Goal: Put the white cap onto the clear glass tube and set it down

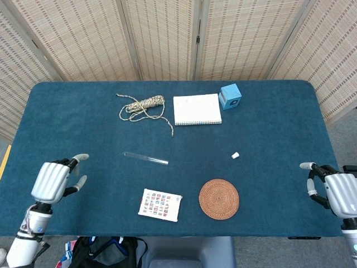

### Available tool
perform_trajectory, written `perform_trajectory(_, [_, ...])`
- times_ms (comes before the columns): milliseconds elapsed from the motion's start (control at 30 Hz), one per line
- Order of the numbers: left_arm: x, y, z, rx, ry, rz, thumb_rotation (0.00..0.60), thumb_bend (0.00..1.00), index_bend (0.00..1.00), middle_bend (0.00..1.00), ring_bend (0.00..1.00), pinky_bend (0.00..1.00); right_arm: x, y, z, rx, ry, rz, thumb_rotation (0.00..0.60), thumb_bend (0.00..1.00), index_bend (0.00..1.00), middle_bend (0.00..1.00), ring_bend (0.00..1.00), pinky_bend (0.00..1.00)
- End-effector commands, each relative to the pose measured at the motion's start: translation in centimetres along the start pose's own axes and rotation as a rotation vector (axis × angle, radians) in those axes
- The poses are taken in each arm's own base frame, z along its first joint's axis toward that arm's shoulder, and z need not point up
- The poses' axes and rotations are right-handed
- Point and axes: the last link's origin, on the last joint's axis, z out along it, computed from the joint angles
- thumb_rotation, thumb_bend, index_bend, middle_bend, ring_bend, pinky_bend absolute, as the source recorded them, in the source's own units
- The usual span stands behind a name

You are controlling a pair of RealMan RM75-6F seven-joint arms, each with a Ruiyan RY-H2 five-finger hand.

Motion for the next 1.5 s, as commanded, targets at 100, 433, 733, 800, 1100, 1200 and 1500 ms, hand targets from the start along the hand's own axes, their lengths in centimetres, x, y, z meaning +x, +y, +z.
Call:
perform_trajectory(100, [-1.7,3.3,6.0,-0.117,-0.08,0.046,0.6,0.3,0.33,0.76,0.71,0.86,0.0,-0.2,0.4,0.005,-0.005,-0.002,0.6,0.55,0.32,0.53,0.41,0.62])
perform_trajectory(433, [-6.1,6.2,11.7,-0.121,-0.206,0.105,0.6,0.3,0.32,0.92,0.84,0.99,0.0,-0.1,0.7,0.0,-0.017,-0.006,0.6,0.55,0.32,0.53,0.41,0.62])
perform_trajectory(733, [-9.8,8.6,13.4,-0.127,-0.29,0.177,0.6,0.3,0.3,0.95,0.86,1.0,-0.3,0.2,0.5,-0.012,-0.03,-0.004,0.6,0.55,0.32,0.54,0.41,0.62])
perform_trajectory(800, [-10.3,8.8,13.6,-0.122,-0.303,0.184,0.6,0.3,0.3,0.96,0.87,1.0,-0.3,0.4,0.4,-0.019,-0.031,-0.004,0.6,0.55,0.32,0.54,0.42,0.62])
perform_trajectory(1100, [-12.6,10.4,15.5,-0.083,-0.34,0.192,0.6,0.3,0.36,0.99,0.89,1.0,-0.3,1.0,0.4,-0.03,-0.039,-0.001,0.6,0.55,0.32,0.54,0.42,0.62])
perform_trajectory(1200, [-13.1,10.7,16.1,-0.068,-0.36,0.205,0.6,0.3,0.36,0.99,0.89,1.0,-0.3,1.2,0.4,-0.032,-0.039,0.002,0.6,0.55,0.32,0.54,0.42,0.62])
perform_trajectory(1500, [-14.0,12.0,17.4,-0.043,-0.405,0.236,0.6,0.3,0.39,0.99,0.89,1.0,-0.3,1.5,0.4,-0.038,-0.04,0.003,0.6,0.55,0.32,0.54,0.42,0.62])
